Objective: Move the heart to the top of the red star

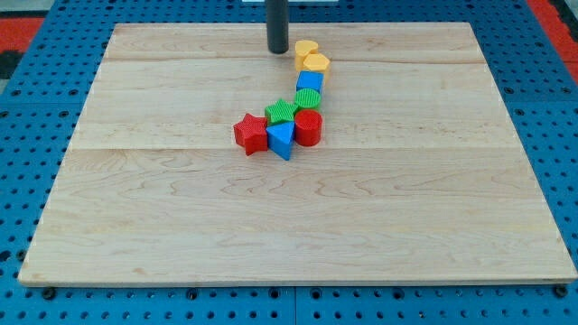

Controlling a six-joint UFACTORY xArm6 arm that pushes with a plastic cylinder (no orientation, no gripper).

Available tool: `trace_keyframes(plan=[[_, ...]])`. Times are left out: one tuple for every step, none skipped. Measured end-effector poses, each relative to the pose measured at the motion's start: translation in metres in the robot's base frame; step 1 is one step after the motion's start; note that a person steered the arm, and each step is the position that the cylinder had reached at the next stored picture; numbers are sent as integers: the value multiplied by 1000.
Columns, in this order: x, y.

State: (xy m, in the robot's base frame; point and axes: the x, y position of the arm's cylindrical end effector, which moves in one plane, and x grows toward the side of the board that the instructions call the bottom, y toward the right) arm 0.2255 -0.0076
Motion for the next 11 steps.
trace_keyframes(plan=[[-24,36],[3,64],[27,36],[58,-10],[79,-56],[89,-81],[79,-69],[79,-41],[108,-60],[132,-60],[97,-60]])
